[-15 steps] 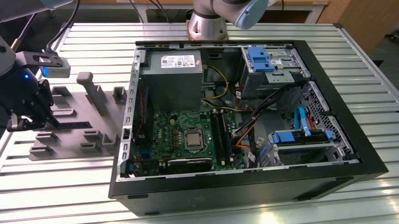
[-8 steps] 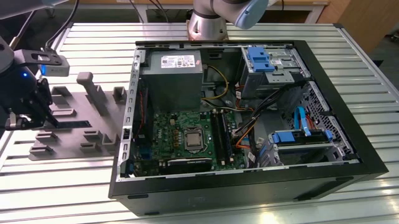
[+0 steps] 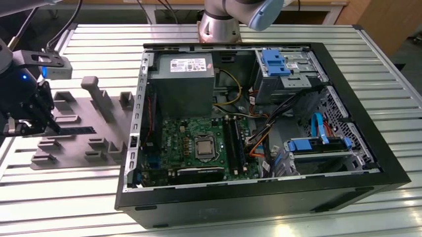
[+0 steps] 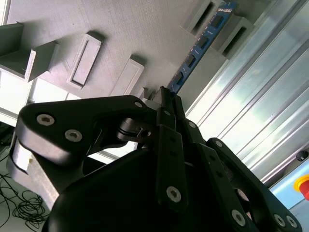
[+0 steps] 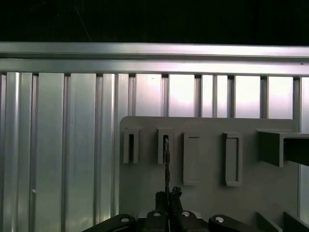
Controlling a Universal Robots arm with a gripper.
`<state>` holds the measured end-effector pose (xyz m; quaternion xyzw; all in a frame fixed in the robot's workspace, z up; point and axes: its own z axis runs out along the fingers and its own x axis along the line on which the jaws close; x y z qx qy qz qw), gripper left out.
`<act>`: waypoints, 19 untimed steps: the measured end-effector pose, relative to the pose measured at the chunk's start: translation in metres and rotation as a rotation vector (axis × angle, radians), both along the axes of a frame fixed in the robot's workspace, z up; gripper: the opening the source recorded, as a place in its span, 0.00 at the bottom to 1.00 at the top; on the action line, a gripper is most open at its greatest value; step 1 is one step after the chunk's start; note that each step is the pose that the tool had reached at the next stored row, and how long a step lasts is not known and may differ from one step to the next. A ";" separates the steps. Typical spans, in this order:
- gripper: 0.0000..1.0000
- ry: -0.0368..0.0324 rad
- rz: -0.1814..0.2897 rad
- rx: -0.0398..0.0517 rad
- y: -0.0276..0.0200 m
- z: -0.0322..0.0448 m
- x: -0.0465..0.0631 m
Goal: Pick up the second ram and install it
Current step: 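Pick up the second ram and move it above second insertion slot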
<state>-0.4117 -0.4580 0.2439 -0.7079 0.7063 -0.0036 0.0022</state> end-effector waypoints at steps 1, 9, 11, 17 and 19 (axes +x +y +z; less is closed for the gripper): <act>0.14 0.0000 0.000 0.0000 0.0000 0.0006 0.000; 0.14 -0.0003 0.000 0.0000 0.0000 0.0048 0.000; 0.14 -0.0003 0.000 0.0000 0.0000 0.0059 0.000; 0.14 -0.0004 0.000 0.0000 0.0000 0.0092 0.000; 0.14 -0.0005 0.000 0.0000 0.0000 0.0105 0.000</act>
